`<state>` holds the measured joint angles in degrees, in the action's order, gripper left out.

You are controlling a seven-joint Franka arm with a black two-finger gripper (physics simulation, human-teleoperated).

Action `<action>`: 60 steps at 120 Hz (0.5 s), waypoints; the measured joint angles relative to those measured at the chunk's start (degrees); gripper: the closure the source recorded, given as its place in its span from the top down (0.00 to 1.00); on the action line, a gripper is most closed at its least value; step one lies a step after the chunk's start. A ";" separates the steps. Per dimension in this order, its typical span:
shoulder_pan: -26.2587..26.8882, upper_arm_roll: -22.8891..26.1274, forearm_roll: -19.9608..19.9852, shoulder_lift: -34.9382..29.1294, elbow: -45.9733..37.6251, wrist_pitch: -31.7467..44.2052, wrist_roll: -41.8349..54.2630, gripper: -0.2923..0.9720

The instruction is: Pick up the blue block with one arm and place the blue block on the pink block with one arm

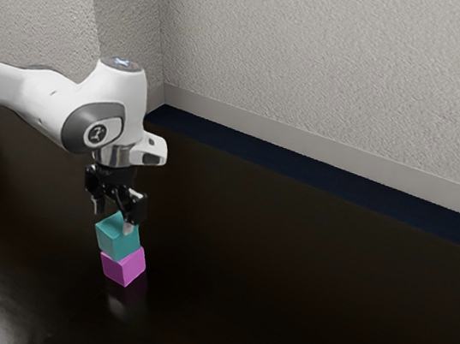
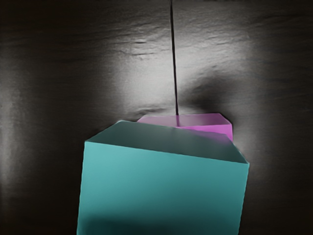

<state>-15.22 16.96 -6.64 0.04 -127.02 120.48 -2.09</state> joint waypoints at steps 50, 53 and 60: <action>1.80 1.58 0.72 -5.71 1.75 -1.41 0.67 0.76; 1.76 1.58 0.72 -5.71 1.82 -1.45 0.70 0.76; 1.75 1.56 0.74 -5.72 1.89 -1.52 0.83 0.76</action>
<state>-13.47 18.53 -5.91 -5.68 -125.13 118.96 -1.25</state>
